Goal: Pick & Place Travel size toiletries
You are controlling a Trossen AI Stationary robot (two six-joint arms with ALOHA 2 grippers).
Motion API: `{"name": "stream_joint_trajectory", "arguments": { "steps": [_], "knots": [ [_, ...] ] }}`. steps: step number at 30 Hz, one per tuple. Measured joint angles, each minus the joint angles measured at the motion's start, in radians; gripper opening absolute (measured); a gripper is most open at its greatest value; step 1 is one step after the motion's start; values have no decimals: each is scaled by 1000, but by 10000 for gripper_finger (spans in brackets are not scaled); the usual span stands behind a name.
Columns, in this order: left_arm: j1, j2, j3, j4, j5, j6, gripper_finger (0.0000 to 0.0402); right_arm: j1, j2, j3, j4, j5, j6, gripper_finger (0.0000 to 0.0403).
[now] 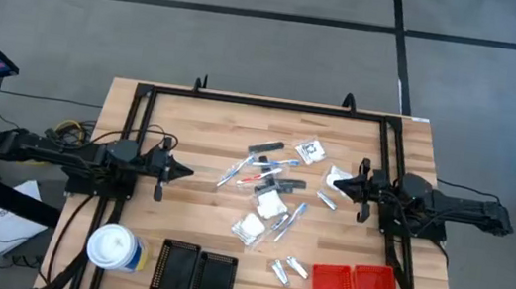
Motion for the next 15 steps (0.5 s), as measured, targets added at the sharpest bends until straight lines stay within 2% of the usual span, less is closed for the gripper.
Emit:
{"name": "stream_joint_trajectory", "arguments": {
  "steps": [15],
  "knots": [
    [0, 0, 0, 9, 0, 0, 8, 0, 0, 0, 0, 0, 0, 0]
  ]
}}
